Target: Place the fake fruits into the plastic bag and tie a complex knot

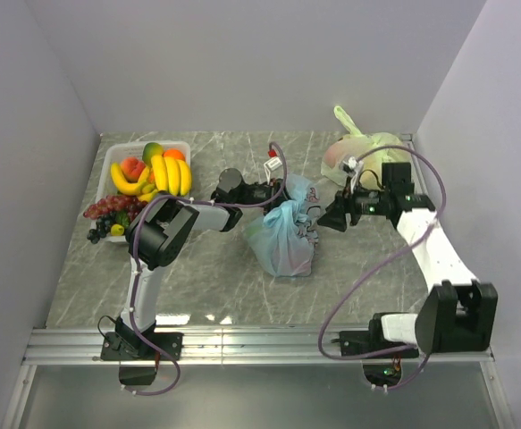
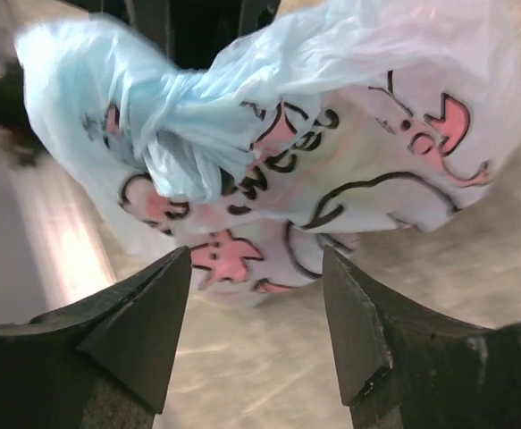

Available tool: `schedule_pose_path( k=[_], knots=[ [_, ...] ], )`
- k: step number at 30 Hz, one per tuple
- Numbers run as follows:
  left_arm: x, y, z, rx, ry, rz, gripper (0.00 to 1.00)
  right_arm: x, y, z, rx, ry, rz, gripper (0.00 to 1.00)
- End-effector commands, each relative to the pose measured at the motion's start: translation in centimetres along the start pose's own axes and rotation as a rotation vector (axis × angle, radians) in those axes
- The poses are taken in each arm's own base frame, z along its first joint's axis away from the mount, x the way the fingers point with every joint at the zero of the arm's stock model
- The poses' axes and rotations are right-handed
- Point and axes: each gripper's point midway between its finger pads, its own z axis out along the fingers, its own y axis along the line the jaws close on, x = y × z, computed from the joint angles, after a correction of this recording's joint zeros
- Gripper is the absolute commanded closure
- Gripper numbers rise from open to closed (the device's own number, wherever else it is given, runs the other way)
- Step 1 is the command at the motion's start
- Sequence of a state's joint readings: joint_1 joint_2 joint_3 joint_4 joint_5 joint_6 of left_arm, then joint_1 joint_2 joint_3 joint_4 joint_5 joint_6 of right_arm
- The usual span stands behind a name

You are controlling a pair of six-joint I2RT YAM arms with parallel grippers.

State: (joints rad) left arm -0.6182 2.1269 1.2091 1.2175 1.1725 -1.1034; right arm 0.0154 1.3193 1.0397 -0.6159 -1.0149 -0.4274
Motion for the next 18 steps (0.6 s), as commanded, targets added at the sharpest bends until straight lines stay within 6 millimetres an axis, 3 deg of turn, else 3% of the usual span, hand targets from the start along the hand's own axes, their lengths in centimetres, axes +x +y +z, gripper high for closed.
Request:
schedule_pose_path(
  k=[1, 2, 4, 6, 10, 18],
  knots=[
    [-0.2, -1.6, -0.1, 0.050, 0.006, 0.076, 0.64, -3.6, -1.5, -0.8, 0.138, -0.159, -0.398, 0.33],
    [-0.2, -1.7, -0.1, 0.051, 0.006, 0.073, 0.64, -2.1, -1.5, -0.3, 0.141, -0.158, -0.419, 0.33],
    [-0.1, -1.6, -0.2, 0.052, 0.008, 0.067, 0.64, -3.4, -1.0, -0.4, 0.164, -0.232, -0.537, 0.33],
    [-0.1, -1.8, -0.2, 0.056, 0.006, 0.066, 0.64, -2.5, -0.5, 0.1, 0.149, -0.247, -0.567, 0.33],
    [0.1, -1.8, -0.3, 0.057, 0.009, 0.062, 0.64, -3.4, 1.6, 1.2, 0.130, -0.314, -0.688, 0.37],
    [0.0, -1.9, -0.4, 0.061, 0.012, 0.069, 0.63, -3.8, 2.4, 2.7, 0.103, -0.346, -0.712, 0.40]
  ],
)
